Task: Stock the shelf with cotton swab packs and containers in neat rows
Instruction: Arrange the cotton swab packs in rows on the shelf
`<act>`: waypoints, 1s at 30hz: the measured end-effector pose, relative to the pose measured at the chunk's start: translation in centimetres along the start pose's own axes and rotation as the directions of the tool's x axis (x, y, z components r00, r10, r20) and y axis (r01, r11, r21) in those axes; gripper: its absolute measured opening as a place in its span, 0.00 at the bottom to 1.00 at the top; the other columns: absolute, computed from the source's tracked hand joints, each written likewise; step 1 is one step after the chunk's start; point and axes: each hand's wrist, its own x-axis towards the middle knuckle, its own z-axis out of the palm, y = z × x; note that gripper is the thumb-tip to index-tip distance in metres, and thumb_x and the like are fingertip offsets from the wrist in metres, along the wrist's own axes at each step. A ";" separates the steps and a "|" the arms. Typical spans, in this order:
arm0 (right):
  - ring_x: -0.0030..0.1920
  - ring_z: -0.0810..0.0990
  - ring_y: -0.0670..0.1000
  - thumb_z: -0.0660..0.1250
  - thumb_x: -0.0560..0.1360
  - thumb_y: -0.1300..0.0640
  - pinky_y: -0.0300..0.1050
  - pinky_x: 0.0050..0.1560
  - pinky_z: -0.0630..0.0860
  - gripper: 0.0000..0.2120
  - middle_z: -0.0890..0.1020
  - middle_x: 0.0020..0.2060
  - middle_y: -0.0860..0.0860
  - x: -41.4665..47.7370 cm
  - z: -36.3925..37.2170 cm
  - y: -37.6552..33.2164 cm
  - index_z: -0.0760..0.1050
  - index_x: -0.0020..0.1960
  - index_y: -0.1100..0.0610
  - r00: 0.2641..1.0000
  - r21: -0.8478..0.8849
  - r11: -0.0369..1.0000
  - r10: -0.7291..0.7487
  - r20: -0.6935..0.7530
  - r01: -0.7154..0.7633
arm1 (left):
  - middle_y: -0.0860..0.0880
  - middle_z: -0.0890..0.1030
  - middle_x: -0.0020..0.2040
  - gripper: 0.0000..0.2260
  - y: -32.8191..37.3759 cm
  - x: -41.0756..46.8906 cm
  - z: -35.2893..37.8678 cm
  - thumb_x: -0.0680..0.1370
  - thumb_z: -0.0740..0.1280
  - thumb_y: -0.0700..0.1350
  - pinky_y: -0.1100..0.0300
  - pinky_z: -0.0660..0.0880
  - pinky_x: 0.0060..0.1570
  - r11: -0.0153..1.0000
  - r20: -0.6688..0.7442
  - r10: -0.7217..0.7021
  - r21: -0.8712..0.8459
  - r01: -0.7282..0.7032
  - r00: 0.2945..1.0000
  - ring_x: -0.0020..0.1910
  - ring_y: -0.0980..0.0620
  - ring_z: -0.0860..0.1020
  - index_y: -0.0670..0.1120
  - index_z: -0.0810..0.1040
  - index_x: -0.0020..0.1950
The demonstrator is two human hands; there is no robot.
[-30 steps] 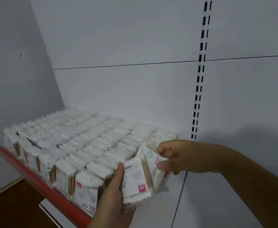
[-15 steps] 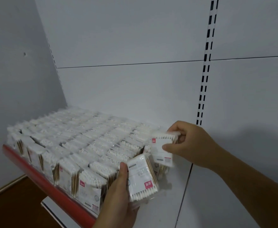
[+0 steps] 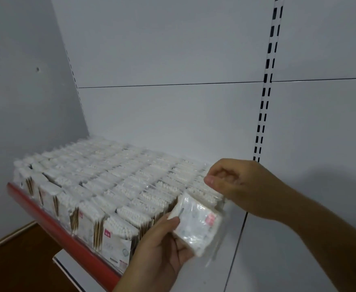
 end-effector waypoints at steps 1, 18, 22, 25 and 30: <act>0.38 0.79 0.37 0.55 0.62 0.24 0.35 0.37 0.70 0.22 0.80 0.37 0.33 -0.2 -0.8 -0.5 0.72 0.45 0.36 0.984 -0.026 0.999 0.041 0.175 -0.037 | 0.34 0.79 0.59 0.27 0.1 -0.2 0.5 0.62 0.71 0.33 0.38 0.75 0.54 1.000 0.043 -0.015 -0.012 0.015 0.999 0.56 0.36 0.80 0.37 0.78 0.62; 0.44 0.79 0.47 0.76 0.65 0.57 0.42 0.47 0.75 0.07 0.83 0.43 0.47 -0.4 7.3 2.1 0.82 0.42 0.53 0.927 -0.280 0.910 -0.352 -0.128 0.307 | 0.42 0.78 0.27 0.09 -1.7 -2.2 2.3 0.74 0.63 0.29 0.49 0.79 0.37 0.997 -0.413 0.074 0.021 -0.071 0.908 0.30 0.44 0.76 0.38 0.76 0.51; 0.55 0.76 0.48 0.72 0.67 0.49 0.45 0.56 0.69 0.14 0.82 0.54 0.50 -1.1 9.8 3.6 0.81 0.50 0.56 0.917 -0.323 0.900 -0.361 -0.172 0.294 | 0.43 0.77 0.29 0.06 -0.6 -0.5 2.1 0.75 0.63 0.32 0.56 0.76 0.38 0.995 -0.424 0.079 -0.029 -0.100 0.902 0.33 0.47 0.73 0.39 0.79 0.44; 0.59 0.74 0.49 0.65 0.72 0.49 0.50 0.59 0.70 0.15 0.80 0.57 0.53 -1.2 10.2 4.1 0.80 0.52 0.58 0.901 -0.267 0.911 -0.375 -0.217 0.315 | 0.45 0.76 0.30 0.07 -0.5 0.5 1.6 0.75 0.64 0.34 0.60 0.74 0.34 0.994 -0.420 0.086 -0.028 -0.107 0.904 0.33 0.50 0.72 0.41 0.80 0.40; 0.57 0.78 0.54 0.63 0.71 0.51 0.58 0.56 0.73 0.16 0.81 0.55 0.54 -1.1 11.1 4.0 0.81 0.52 0.61 0.902 -0.296 0.914 -0.353 -0.249 0.277 | 0.43 0.76 0.36 0.16 -0.9 0.8 0.9 0.75 0.63 0.33 0.57 0.74 0.39 0.996 -0.376 0.084 -0.007 -0.094 0.923 0.34 0.50 0.73 0.41 0.74 0.62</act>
